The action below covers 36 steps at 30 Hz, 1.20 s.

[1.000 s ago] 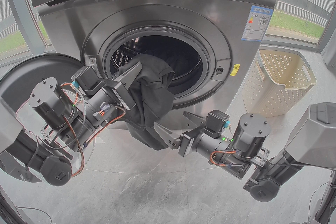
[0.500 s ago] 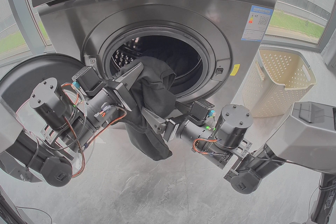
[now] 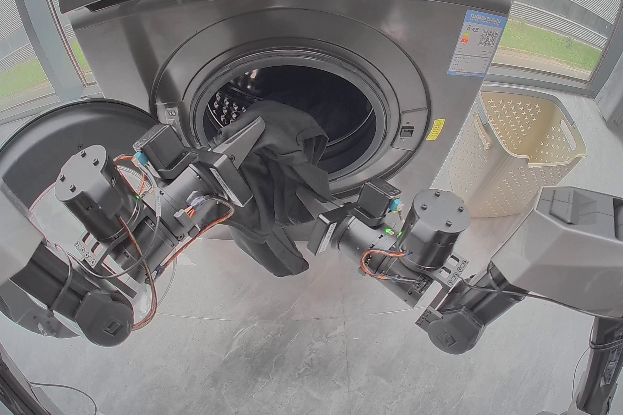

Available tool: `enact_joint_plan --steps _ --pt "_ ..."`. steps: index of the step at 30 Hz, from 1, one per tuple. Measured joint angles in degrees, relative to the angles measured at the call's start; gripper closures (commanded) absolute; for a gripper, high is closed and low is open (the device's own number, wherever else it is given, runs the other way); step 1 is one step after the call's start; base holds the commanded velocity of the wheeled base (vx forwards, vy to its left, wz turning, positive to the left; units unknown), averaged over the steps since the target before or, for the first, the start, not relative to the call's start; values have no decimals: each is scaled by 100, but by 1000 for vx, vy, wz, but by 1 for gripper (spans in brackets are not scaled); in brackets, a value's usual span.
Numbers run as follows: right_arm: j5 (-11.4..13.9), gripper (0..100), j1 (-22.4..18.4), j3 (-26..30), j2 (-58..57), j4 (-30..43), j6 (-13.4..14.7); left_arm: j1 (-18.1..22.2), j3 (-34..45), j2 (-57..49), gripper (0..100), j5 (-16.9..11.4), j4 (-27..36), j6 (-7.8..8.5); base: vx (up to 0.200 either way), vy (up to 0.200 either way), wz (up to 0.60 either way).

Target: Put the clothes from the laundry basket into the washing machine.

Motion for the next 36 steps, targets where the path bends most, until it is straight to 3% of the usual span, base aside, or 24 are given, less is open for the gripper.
enact_joint_plan --steps 14,15,36 --pt "2 100 -4 557 -951 35 -82 67 56 33 100 1 6 -4 0 0 0" --pt "4 100 0 560 -978 20 -84 72 63 35 0 0 6 -6 0 0 0" --pt "-22 100 77 557 -1460 20 -82 224 139 333 0 6 6 -20 0 0 0"
